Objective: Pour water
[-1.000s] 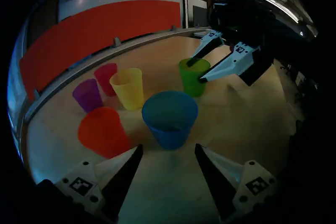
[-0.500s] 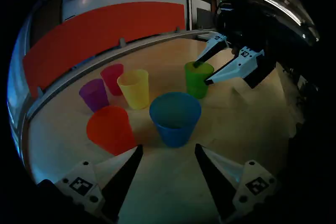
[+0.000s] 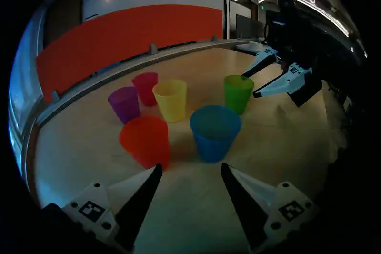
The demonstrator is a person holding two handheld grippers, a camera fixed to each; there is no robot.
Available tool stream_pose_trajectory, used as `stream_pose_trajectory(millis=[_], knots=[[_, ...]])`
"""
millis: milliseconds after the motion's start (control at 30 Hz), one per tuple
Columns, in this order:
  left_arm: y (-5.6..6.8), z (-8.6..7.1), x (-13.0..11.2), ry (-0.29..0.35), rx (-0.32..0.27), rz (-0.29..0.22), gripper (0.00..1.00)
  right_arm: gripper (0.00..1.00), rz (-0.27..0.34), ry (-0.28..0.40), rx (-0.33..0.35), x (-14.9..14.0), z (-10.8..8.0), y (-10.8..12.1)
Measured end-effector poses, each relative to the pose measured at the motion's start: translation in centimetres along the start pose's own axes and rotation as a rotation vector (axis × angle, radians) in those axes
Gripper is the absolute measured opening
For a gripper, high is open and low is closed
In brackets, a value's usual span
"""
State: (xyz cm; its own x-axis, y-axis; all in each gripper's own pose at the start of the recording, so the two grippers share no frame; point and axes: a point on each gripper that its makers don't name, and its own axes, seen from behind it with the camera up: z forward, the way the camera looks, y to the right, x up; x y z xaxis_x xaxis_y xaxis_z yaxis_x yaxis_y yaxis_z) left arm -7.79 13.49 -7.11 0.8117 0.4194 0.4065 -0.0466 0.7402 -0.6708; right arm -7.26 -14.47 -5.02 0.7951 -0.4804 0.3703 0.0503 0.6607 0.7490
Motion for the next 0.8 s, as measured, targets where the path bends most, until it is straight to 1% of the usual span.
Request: stream_pose_trajectory(millis=[100, 300, 500, 600, 800], knots=[[-0.5, -0.5, -0.3, -0.003, 0.014, -0.011, 0.92, 1.0, 0.011, 0.004, -0.012, -0.3, -0.7, 0.1], [-2.0, -1.6, -0.6, 0.003, 0.057, -0.038, 0.92, 0.99, 0.028, 0.016, -0.043, -0.5, -1.8, 0.7], [-3.8, -2.5, -0.2, 0.022, 0.104, -0.091, 0.92, 0.99, 0.051, 0.035, -0.066, -0.3, -2.7, 0.9], [-4.9, -2.9, -0.1, 0.033, 0.136, -0.121, 0.92, 0.99, 0.063, 0.045, -0.08, -0.2, -3.0, 1.1], [-7.5, -4.1, 0.0, 0.065, 0.221, -0.183, 0.92, 1.0, 0.102, 0.075, -0.131, 0.2, -3.9, 2.0]])
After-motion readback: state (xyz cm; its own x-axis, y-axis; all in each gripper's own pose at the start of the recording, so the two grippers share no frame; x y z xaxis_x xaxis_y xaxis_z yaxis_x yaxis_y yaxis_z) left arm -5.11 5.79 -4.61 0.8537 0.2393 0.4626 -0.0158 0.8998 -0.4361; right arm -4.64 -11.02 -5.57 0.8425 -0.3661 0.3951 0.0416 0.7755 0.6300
